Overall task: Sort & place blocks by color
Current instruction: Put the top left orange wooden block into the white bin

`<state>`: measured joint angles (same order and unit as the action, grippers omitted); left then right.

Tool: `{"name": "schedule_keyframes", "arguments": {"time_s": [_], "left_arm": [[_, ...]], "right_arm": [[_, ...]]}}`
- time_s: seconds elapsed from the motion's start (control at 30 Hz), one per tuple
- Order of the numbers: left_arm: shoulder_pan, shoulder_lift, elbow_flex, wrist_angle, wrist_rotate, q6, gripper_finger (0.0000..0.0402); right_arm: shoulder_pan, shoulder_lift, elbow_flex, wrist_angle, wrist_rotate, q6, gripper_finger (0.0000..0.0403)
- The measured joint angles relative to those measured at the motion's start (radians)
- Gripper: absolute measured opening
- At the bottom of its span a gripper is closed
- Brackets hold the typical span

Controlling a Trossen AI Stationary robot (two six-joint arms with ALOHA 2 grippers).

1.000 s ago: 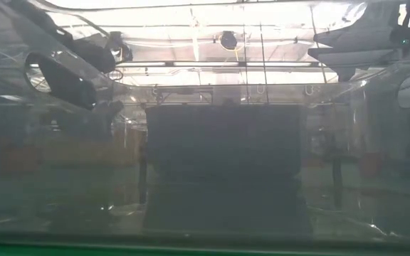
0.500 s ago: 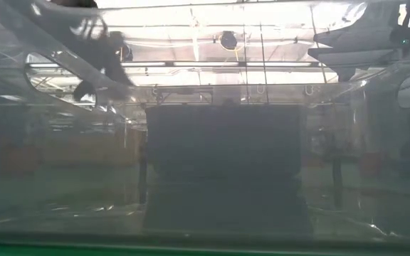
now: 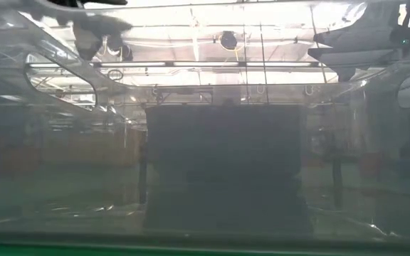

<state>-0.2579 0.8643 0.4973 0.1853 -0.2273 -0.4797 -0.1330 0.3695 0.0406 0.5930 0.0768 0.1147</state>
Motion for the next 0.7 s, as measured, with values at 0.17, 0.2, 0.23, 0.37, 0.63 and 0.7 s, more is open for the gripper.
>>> {"name": "schedule_keyframes", "arguments": {"time_s": [0.17, 0.2, 0.23, 0.37, 0.63, 0.7], "left_arm": [[-0.153, 0.051, 0.0, 0.064, -0.104, -0.016, 0.0184], [-0.177, 0.064, 0.0, 0.075, -0.12, -0.027, 0.0184], [-0.2, 0.079, 0.001, 0.088, -0.132, -0.03, 0.0184], [-0.262, 0.14, 0.065, 0.031, -0.17, -0.019, 0.0184], [-0.28, 0.165, 0.264, -0.541, -0.197, 0.006, 0.0184], [-0.28, 0.162, 0.279, -0.652, -0.167, -0.009, 0.0184]], "right_arm": [[0.0, 0.0, 0.0, 0.0, 0.0, 0.0, 0.021], [0.0, 0.0, 0.0, 0.0, 0.0, 0.0, 0.021], [0.0, 0.0, 0.0, 0.0, 0.0, 0.0, 0.021], [0.0, 0.0, 0.0, 0.0, 0.0, 0.0, 0.021], [0.0, 0.0, 0.0, 0.0, 0.0, 0.0, 0.021], [0.0, 0.0, 0.0, 0.0, 0.0, 0.0, 0.021]]}}
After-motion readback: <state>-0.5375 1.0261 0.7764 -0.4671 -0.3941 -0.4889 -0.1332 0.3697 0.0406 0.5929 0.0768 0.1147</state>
